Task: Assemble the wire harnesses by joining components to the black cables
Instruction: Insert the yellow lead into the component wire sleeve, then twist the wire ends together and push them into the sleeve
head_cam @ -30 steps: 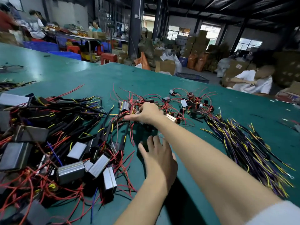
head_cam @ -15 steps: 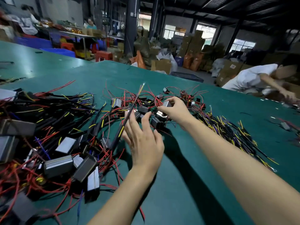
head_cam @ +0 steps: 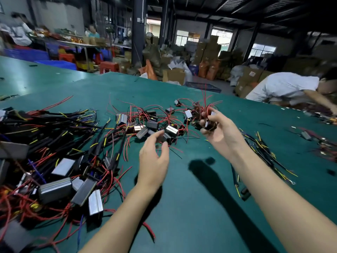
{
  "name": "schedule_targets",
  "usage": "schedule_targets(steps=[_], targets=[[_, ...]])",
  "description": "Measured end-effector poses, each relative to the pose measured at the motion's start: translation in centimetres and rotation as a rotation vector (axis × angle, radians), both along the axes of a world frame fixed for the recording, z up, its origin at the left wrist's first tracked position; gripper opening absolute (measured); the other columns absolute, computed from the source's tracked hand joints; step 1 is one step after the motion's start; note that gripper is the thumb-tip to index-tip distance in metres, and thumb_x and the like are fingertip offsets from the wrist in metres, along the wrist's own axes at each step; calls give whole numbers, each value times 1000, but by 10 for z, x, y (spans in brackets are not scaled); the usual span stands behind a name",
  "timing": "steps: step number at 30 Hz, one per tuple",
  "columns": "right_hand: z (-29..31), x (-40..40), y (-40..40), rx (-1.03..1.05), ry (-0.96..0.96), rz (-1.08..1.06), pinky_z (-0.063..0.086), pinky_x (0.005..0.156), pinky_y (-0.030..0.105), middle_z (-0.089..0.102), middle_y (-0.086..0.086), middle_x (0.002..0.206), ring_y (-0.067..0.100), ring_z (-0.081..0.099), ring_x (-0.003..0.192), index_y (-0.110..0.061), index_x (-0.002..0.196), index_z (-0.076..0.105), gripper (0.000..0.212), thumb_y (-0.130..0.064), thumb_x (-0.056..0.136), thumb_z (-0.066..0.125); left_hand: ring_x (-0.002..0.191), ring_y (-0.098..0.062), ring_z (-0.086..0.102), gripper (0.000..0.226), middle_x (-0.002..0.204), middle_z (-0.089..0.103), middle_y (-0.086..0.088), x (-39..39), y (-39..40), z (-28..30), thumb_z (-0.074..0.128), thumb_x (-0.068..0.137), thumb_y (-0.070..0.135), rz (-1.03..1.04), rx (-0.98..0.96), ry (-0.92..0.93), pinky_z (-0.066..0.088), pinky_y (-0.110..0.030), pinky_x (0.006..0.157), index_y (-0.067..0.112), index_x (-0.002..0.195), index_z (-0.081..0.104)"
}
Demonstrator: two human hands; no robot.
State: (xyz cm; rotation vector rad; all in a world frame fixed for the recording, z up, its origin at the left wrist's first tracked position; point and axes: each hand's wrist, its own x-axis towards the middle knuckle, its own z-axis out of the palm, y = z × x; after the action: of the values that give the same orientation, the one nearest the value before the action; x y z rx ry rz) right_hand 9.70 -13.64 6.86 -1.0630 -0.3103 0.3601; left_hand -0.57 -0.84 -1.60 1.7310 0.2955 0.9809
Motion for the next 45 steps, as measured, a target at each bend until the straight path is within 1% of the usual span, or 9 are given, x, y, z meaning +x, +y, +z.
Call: schedule_targets(steps=[3,6,13,16,20,25,32,37,45], targets=[[-15,-20,-14,-284,-159,54,43,54,20,61,-1,86,10,59,65,-12,108,56,23,2,93,46,98,-17,65,20,105,69,1,-4,-14,8,56,94,12,-238,-168,-27,53,-29,82,25,109,61],[-35,-37,-24,-495,-280,35,47,57,22,65,2,87,12,65,65,-15,99,62,19,-1,93,51,94,-16,68,17,100,71,-1,-7,-26,13,59,93,17,-370,-255,-45,53,-29,82,21,108,64],[-64,-60,-33,-642,-535,34,47,84,16,69,-2,98,5,62,89,-19,102,66,22,-2,92,56,74,-1,64,7,84,73,3,-7,-34,9,71,83,12,-339,-156,2,49,-16,72,13,91,70],[-68,-65,-33,-504,-408,1,45,85,16,71,-5,96,3,61,91,-20,97,70,13,-14,92,60,69,-4,62,9,76,70,2,-6,-31,7,68,85,8,-295,-105,26,49,-21,72,15,79,67],[-66,-58,-39,-371,-188,-142,45,94,41,72,6,95,23,64,98,-13,89,73,21,-30,90,61,78,-15,70,9,82,73,-5,-9,-31,8,61,90,7,-406,-164,10,52,-21,69,12,83,60],[-56,-51,-43,-482,-402,-163,40,63,11,65,-13,66,-3,53,64,-20,82,75,23,-20,95,56,93,-10,64,23,103,68,1,-14,-39,12,63,90,13,-459,-58,-34,50,-27,79,19,111,56],[-42,-51,-52,-397,-490,166,33,55,19,58,-2,68,9,49,63,-11,87,67,23,-30,87,55,106,-2,60,31,117,65,9,-18,-40,19,53,96,26,-552,-46,51,48,-18,84,22,126,56],[-33,-49,-60,-508,-521,244,36,54,18,63,1,73,10,54,63,-12,87,72,24,-30,87,55,88,-10,66,18,93,73,4,-21,-42,22,64,90,19,-546,145,34,52,-34,84,22,108,67],[-30,-50,-63,-614,-470,231,37,53,19,65,3,71,12,56,62,-11,86,72,25,-17,97,51,71,1,65,6,77,72,15,-22,-47,18,69,86,19,-361,186,-17,52,-25,65,24,85,73]])
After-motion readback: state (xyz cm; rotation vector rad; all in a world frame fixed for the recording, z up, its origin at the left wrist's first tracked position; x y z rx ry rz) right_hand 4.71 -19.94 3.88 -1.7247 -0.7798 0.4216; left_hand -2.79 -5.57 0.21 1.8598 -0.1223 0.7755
